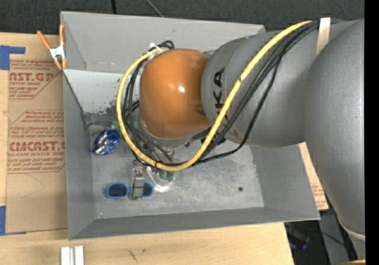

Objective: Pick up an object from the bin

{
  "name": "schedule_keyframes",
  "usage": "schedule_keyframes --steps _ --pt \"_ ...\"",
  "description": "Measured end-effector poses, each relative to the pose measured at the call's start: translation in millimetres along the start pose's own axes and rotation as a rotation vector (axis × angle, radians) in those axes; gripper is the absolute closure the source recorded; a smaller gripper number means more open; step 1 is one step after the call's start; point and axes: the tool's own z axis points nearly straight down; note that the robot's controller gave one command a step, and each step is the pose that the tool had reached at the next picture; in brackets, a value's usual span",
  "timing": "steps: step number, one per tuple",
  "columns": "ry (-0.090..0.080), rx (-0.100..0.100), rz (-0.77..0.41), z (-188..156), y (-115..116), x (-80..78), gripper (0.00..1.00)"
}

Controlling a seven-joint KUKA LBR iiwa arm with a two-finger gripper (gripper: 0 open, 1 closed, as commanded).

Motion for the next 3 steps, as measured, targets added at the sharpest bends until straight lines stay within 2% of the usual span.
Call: schedule_keyframes --steps 1,2,3 --pt "0.0 0.0 0.0 0 0 0.0 1.0" --pt "0.002 0.005 0.421 52 -69 -31.4 1.0" --pt "0.0 0.002 0.417 51 -66 -31.2 0.0"
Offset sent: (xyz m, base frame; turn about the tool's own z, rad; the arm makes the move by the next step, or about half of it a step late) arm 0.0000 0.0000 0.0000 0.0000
